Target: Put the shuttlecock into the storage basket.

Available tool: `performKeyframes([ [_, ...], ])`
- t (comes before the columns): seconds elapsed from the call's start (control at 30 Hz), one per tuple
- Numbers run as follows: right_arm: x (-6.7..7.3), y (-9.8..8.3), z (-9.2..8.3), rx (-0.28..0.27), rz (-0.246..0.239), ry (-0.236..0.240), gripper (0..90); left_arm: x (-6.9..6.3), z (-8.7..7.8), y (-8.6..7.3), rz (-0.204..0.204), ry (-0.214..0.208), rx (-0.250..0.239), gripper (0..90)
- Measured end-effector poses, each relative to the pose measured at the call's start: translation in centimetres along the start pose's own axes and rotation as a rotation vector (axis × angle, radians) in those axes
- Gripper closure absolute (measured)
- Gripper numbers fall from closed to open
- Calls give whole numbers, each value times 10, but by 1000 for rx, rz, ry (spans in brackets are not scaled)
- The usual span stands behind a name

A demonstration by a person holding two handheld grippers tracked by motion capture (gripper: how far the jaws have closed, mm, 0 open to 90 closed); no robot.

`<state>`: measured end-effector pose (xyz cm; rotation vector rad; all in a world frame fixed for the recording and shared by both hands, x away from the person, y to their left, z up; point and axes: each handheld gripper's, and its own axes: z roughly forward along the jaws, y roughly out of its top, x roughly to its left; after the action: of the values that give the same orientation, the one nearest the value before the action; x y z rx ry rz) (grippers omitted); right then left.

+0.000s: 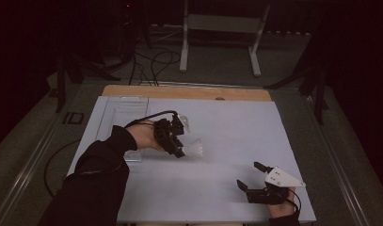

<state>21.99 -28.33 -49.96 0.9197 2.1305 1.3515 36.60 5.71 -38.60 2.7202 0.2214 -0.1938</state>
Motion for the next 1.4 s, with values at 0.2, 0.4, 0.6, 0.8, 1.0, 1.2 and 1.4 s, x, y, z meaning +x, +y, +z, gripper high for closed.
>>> performKeyframes([
  [0.2,1,0,0,4,-11,-8,93,1,-8,1,-4,-1,-16,654],
  [0.4,1,0,0,-3,-13,-12,93,2,-14,0,-12,4,-23,654],
  [0.6,1,1,-1,-5,-15,-14,93,4,-20,-4,-26,6,-33,654],
  [0.8,1,1,-1,-7,-14,-13,93,4,-27,-8,-37,17,-34,654],
  [1.0,1,1,-1,-7,-12,-9,92,5,-35,-12,-45,24,-53,654],
  [1.2,2,1,-1,-5,-11,-9,93,6,-41,-17,-55,31,-53,654],
  [1.4,2,1,0,-2,-11,-5,93,6,-47,-22,-64,42,-60,654],
])
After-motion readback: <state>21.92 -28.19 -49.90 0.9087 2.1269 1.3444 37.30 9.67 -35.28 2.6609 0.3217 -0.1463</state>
